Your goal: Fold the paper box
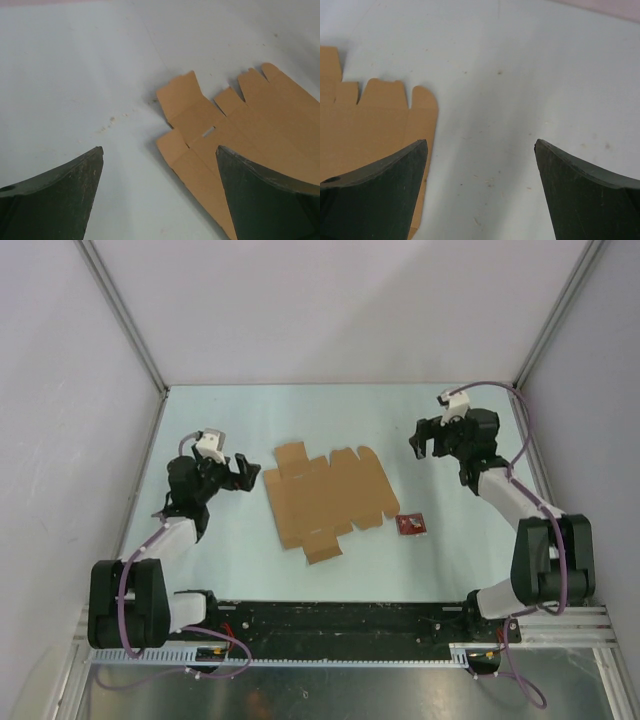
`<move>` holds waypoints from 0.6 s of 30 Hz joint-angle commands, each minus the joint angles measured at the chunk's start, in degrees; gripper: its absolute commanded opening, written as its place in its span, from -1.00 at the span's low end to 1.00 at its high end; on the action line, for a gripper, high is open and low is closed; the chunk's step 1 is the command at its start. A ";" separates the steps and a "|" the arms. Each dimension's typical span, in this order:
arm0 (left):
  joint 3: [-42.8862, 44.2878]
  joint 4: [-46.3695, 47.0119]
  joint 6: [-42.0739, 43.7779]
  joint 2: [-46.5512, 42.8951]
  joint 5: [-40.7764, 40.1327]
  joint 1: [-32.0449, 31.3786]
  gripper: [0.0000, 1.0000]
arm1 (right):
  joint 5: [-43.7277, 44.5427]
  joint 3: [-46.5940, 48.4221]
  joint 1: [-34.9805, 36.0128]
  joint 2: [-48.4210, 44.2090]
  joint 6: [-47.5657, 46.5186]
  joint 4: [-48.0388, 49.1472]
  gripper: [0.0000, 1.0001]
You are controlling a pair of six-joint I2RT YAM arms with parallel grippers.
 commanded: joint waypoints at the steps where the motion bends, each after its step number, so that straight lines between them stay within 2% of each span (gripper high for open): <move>1: 3.52 -2.25 -2.00 1.43 4.75 -2.71 0.99 | -5.55 9.49 1.07 6.91 1.15 -8.26 0.84; 5: 4.22 -6.73 -1.65 1.08 6.42 -3.52 0.99 | -6.52 10.73 1.86 9.47 2.21 -7.58 0.83; 13: 7.47 -24.38 1.16 1.52 10.47 -3.43 0.94 | -5.81 10.82 4.41 11.32 2.30 -7.75 0.82; 18: 8.44 -29.14 2.21 3.09 12.75 -3.26 0.94 | -5.46 10.82 6.69 12.02 0.37 -8.01 0.78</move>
